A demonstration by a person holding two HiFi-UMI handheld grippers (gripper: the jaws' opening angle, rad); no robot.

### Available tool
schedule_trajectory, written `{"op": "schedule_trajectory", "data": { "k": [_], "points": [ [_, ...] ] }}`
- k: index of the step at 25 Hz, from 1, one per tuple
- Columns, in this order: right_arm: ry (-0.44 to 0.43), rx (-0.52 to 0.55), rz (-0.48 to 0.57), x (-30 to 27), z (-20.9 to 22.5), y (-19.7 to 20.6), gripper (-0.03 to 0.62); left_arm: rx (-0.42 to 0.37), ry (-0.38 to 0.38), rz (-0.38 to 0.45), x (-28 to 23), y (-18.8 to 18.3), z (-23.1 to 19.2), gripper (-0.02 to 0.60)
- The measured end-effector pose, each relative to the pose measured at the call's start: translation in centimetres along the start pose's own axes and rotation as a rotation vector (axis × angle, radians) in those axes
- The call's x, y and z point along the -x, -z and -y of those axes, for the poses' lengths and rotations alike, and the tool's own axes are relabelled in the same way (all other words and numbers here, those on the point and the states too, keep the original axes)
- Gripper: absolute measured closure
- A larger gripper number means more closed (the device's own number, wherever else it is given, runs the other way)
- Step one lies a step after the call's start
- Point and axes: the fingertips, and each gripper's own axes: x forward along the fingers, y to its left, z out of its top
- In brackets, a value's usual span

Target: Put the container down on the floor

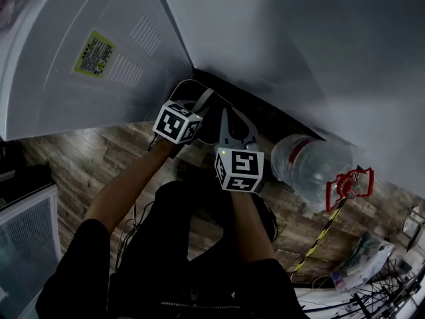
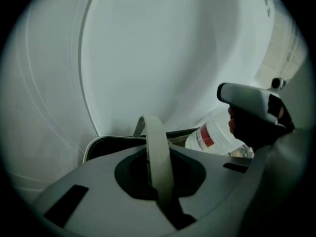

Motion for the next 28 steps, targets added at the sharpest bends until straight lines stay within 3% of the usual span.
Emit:
{"op": "schedule_trajectory", "data": {
  "k": [5,13,18,28],
  "points": [
    [-0.002,0.032,0.028,-2.0,1.8,-1.6,0.583,0.011,-0.01,0.011,-2.0,0.2,-1.7,0.566],
    [-0.118,0.208,0.007,-5.0,0.1,-2.5,0.583,0.09,-0.049,0.049,-4.9,-0.1,-4.5,0.566],
    [-0.103,0.198,0.075,-5.9,1.8,-4.6,0.583,0.138,-0.055,0.094,-6.3,-1.0,-5.9,0.566],
    [-0.078,0.195,0.14,-6.5,3.4,-6.5,0.583,0.058,-0.074,0.082,-7.9,-3.1,-6.8,0.566]
  ]
}}
